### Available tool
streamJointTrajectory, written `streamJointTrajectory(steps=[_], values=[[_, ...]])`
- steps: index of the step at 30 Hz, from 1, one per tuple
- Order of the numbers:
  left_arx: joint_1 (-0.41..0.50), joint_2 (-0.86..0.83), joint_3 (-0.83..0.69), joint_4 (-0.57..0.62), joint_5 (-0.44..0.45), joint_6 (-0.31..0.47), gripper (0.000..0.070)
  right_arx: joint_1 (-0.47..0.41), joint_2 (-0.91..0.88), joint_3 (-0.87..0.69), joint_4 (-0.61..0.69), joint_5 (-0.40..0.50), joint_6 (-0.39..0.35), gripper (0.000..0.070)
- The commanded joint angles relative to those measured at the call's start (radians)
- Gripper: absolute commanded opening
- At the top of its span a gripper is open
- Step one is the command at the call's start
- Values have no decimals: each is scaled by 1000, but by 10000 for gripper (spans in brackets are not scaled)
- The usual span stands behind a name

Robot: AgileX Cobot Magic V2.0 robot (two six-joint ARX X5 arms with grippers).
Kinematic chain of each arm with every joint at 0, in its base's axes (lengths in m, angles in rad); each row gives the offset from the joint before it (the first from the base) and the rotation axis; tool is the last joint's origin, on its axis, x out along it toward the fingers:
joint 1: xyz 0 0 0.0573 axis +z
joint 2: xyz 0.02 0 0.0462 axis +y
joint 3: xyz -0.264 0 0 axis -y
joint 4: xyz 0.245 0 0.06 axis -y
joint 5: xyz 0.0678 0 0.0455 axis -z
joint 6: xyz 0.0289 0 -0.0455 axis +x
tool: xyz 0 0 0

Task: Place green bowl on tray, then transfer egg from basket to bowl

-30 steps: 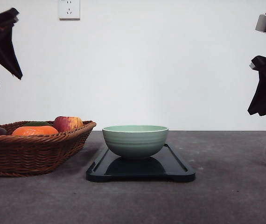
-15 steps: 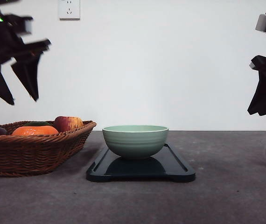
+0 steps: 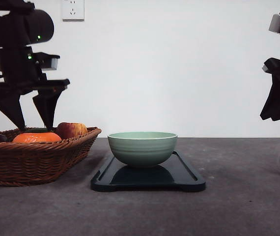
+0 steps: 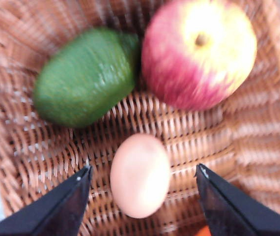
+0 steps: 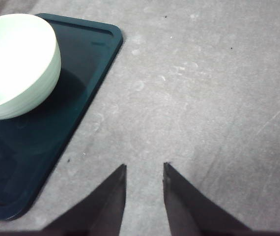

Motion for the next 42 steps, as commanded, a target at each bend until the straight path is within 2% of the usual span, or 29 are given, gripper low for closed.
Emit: streamJointTrajectory(steps=[1,18,42], values=[[-1,28,23,3,-9,45,429,1,8,2,11,-2,8,143],[8,114,23,31,-8,56,429,1,8,2,19,-2,9,143],[10,128,23,49,-8,49,420,1,8,2,29,-2,11,143]])
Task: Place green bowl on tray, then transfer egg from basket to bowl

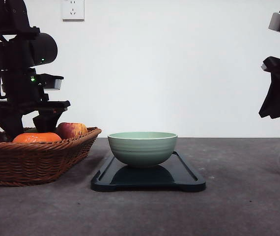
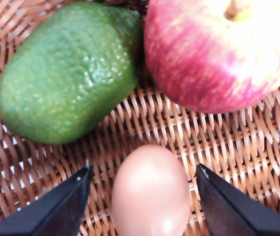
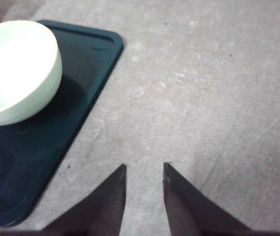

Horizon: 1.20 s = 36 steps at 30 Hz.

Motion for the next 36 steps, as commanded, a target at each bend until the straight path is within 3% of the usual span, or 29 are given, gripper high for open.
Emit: streamJointTrajectory(steps=[1,9,11,14,16,27,36], values=[[0,32,23,3,-5,2,420,1,8,2,10,-2,11,143],[0,36,23,-1,-5,0,418,1,8,2,9,-1,11,143],[0,36,23,-2,-5,0,363,1,8,2,9,-1,11,143],[0,36,23,-8,-5,-1,211,1,8,2,9,-1,10,143],[0,36,23,-11,-5,-1,185,1,8,2,9,-1,11,143],[0,14,27,-47,-4,-1,187,1,8,2,9,-1,10,143],[-7,-140,27,-68,29,-17,187,1,8,2,10,-2,11,143]])
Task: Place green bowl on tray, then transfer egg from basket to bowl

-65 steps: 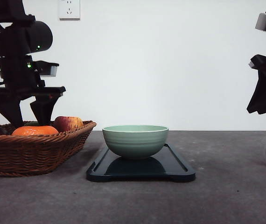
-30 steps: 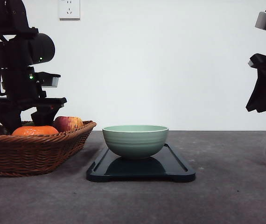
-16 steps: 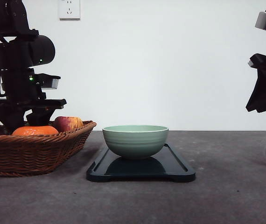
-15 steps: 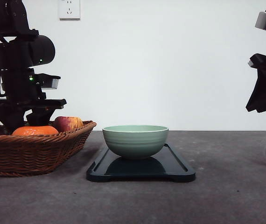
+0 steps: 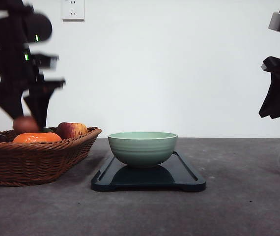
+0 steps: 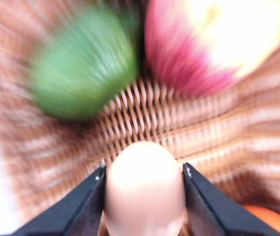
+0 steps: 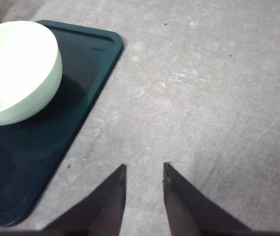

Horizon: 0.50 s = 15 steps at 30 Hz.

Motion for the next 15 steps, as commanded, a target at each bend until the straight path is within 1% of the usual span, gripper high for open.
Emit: streamJointTrajectory(steps=[1,3,5,7,9,11,15], values=[[-9,-25,22,6,32,-21,187,1,8,2,10,-2,10,143],[-19,-62,22,23,102,-31,187,1,8,2,10,-2,10,143],[-33,-88,22,54,164,-62,187,1,8,2,10,-2,10,143],[-52,-104,22,103,220,-104,186,1,8,2,10,-2,10,143],[-77,-106,22,161,253,-131,186,1,8,2,10,-2,10,143],[-104,-106,22,219,262,-149,186,1,8,2,10,-2,10,143],[-165,-88,22,338,262,-151,186,1,8,2,12,-2,11,143]])
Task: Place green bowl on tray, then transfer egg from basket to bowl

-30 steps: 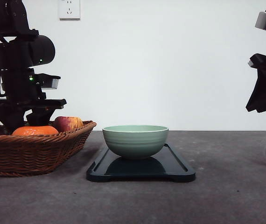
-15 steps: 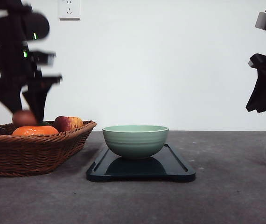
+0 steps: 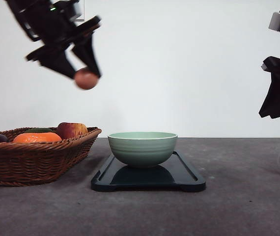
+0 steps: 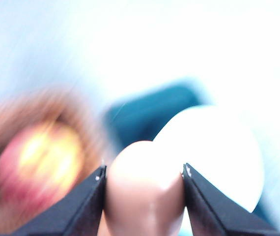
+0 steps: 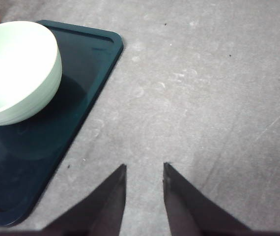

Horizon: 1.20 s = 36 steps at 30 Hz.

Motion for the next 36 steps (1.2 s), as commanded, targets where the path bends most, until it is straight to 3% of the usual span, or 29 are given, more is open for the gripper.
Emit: streamJointTrajectory(steps=[1,8,14,36], values=[[-27,30,21,48,7,-14,186,1,8,2,13,-2,11,143],[-135,100,21,155,-8,-9,186,1,8,2,16,-2,11,143],[-195,178,21,206,-90,-6,186,1,8,2,16,-2,13,143],[-235,389,21,237,-141,-8,187,1,8,2,16,-2,13,143]])
